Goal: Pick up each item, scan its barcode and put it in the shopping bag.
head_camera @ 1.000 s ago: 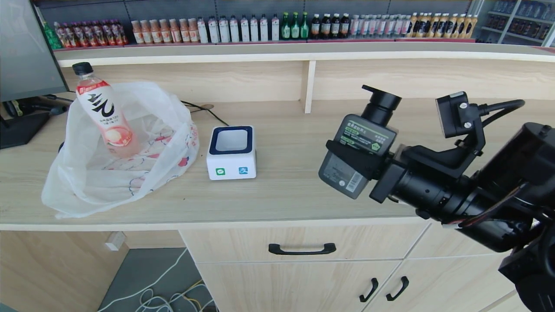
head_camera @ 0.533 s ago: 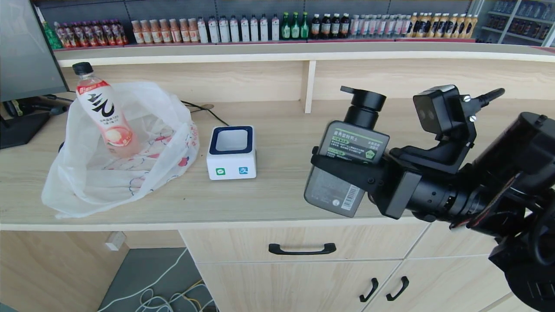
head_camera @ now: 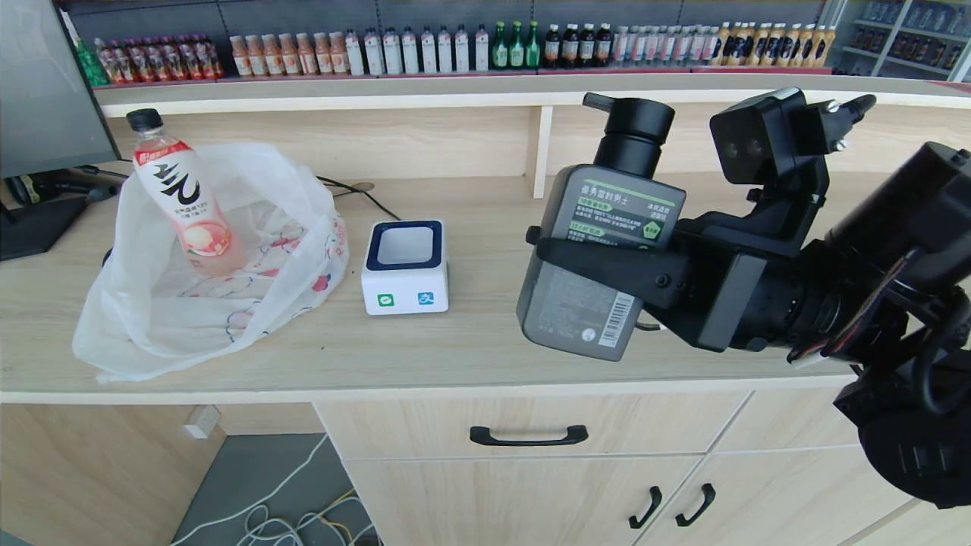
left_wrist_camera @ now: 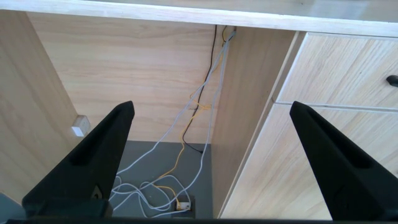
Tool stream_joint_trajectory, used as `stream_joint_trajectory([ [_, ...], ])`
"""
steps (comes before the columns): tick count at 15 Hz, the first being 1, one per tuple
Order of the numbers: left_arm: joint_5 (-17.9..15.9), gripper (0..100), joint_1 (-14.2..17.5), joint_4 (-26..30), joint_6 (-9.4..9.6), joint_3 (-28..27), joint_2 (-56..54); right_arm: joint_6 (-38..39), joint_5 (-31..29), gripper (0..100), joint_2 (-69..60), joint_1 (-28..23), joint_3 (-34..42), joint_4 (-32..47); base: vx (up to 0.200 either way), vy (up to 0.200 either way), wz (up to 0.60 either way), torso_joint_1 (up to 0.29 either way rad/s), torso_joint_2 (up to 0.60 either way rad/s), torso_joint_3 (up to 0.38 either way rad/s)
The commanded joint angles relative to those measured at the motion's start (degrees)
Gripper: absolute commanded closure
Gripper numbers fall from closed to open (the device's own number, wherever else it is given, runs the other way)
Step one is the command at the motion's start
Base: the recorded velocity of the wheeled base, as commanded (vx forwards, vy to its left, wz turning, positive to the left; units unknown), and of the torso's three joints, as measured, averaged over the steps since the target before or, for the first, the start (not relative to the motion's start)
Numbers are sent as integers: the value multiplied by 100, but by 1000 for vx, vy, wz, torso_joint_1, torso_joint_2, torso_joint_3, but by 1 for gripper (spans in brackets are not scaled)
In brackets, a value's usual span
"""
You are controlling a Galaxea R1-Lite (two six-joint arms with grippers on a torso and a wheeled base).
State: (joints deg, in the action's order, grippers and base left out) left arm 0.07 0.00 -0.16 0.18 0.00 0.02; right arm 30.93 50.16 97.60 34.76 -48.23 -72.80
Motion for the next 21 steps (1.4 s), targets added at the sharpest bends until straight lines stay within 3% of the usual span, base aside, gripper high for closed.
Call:
stream_joint_trajectory([
  [1,1,0,0,-2,-1,0,-2,1,2,100,145,5,-73,3,0,0,0,0,0,0],
  [17,1,0,0,-2,-1,0,-2,-228,-103,100,145,172,261,3,0,0,0,0,0,0],
  [21,1,0,0,-2,-1,0,-2,-553,-745,100,295,295,287,3,0,0,0,0,0,0],
])
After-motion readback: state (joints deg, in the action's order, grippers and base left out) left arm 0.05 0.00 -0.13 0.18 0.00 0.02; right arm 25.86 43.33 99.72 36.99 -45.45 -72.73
